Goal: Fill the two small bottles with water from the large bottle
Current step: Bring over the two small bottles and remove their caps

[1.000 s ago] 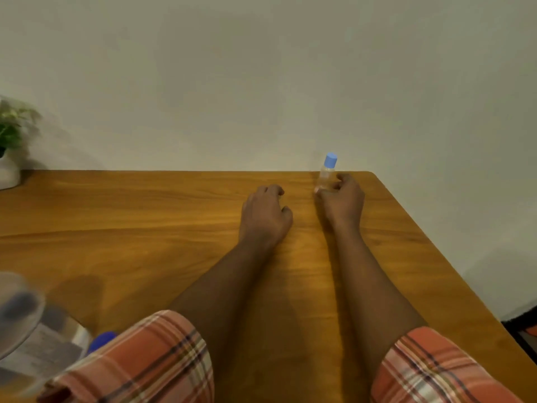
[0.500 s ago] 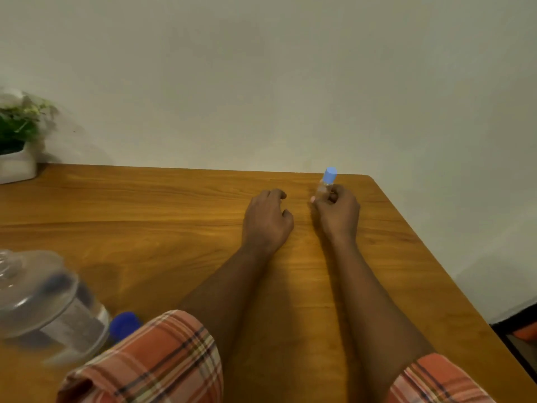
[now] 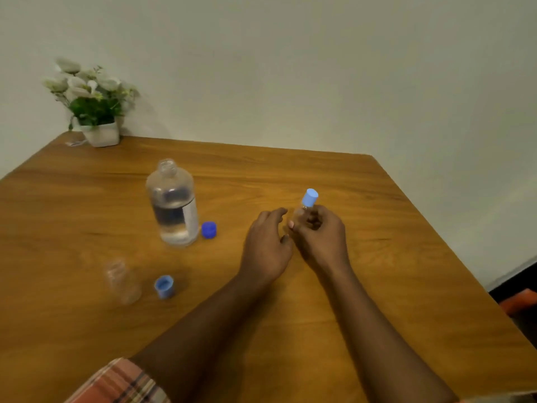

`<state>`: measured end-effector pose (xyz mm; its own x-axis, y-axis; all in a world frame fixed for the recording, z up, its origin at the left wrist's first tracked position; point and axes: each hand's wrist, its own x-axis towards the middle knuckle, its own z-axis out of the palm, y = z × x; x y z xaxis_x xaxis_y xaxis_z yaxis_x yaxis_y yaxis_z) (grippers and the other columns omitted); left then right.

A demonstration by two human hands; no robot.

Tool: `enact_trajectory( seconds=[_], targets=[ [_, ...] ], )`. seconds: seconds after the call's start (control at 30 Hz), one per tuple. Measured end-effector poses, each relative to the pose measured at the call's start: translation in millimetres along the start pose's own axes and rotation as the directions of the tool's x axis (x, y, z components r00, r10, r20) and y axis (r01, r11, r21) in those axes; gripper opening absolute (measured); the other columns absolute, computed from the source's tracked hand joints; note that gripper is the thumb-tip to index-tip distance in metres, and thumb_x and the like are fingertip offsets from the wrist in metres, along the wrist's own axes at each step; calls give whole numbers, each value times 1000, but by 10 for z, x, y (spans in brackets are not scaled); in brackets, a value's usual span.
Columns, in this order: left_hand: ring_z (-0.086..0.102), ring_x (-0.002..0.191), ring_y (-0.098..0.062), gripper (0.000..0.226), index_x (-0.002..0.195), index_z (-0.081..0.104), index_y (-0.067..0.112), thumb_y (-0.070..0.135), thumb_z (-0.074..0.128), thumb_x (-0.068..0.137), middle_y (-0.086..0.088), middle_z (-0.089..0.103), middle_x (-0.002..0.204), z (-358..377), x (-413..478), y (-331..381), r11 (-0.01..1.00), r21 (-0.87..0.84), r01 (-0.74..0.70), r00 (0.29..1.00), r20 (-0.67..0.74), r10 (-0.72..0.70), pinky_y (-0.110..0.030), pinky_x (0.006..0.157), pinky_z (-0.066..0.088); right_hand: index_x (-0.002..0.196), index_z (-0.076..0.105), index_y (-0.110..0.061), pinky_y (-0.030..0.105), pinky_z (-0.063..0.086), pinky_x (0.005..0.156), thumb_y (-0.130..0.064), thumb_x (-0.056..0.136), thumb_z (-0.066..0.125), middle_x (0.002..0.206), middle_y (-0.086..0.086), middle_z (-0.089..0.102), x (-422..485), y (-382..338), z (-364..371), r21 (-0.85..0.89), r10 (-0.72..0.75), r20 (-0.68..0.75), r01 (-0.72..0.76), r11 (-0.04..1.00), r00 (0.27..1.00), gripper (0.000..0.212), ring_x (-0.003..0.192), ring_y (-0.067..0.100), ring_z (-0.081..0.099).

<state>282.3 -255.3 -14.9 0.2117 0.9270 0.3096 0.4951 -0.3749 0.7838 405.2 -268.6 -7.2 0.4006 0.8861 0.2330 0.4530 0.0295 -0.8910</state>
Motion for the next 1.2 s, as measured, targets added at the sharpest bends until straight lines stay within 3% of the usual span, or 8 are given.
enact_trajectory(
  seconds=[0.17, 0.33, 0.5, 0.7, 0.87, 0.97, 1.07, 1.2],
  targets=[
    [50, 116, -13, 60, 136, 46, 18, 9, 63, 80, 0, 53, 127, -498, -574, -116, 1000, 7, -19, 999, 47, 19, -19, 90, 36, 90, 66, -23, 26, 53, 76, -21, 73, 82, 86, -10, 71, -515, -239, 70, 13, -49, 132, 47, 999, 990, 23, 83, 3, 66],
    [53, 113, -12, 58, 133, 49, 18, 16, 69, 79, 0, 58, 123, -827, -806, -236, 998, 23, -50, 999, 23, 49, -23, 91, 41, 92, 68, -22, 43, 57, 78, -17, 70, 84, 87, -4, 73, -826, -471, 273, 134, -64, 252, 31, 991, 966, 28, 84, 13, 70],
    [58, 87, -3, 31, 108, 62, 22, 14, 69, 78, 8, 67, 97, -1036, -848, -278, 997, -10, -78, 996, -54, 77, -22, 73, 48, 93, 68, -26, 53, 55, 82, -26, 64, 83, 89, 0, 74, -951, -570, 507, 200, -83, 325, 17, 980, 942, 32, 88, 20, 71],
    [56, 90, -3, 44, 121, 58, 21, 23, 72, 79, 8, 65, 103, -1067, -911, -294, 995, 44, -87, 995, -40, 89, -23, 79, 49, 92, 69, -19, 56, 56, 77, -23, 67, 84, 89, 6, 73, -945, -533, 450, 227, -88, 388, -2, 974, 918, 30, 88, 25, 71],
    [51, 84, -1, 42, 121, 59, 24, 28, 70, 82, 12, 59, 96, -1052, -923, -289, 989, 128, -79, 995, -51, 87, -16, 72, 42, 98, 69, -24, 32, 52, 64, -46, 67, 74, 72, 5, 65, -891, -530, 332, 280, -144, 267, 67, 958, 953, 38, 68, 14, 61],
    [50, 83, -2, 44, 126, 56, 26, 28, 68, 84, 14, 54, 98, -1059, -929, -294, 983, 174, -66, 995, -58, 77, -18, 70, 41, 104, 68, -28, 41, 52, 68, -52, 76, 67, 75, 12, 65, -828, -504, 235, 283, -161, 149, 114, 952, 976, 37, 69, 20, 60],
    [50, 88, -3, 46, 130, 54, 26, 26, 66, 86, 11, 55, 108, -1067, -933, -279, 981, 188, -54, 998, -33, 61, -20, 75, 43, 95, 73, -27, 50, 55, 71, -42, 83, 69, 78, 8, 69, -793, -483, 183, 211, -169, 142, 137, 968, 975, 20, 75, 29, 65],
    [52, 90, -5, 47, 130, 54, 26, 25, 67, 85, 9, 55, 110, -1082, -935, -271, 980, 194, -43, 999, -20, 48, -29, 77, 49, 91, 75, -22, 42, 55, 70, -23, 89, 68, 78, 4, 72, -777, -479, 145, 168, -144, 181, 114, 979, 973, 7, 72, 21, 66]
  ],
)
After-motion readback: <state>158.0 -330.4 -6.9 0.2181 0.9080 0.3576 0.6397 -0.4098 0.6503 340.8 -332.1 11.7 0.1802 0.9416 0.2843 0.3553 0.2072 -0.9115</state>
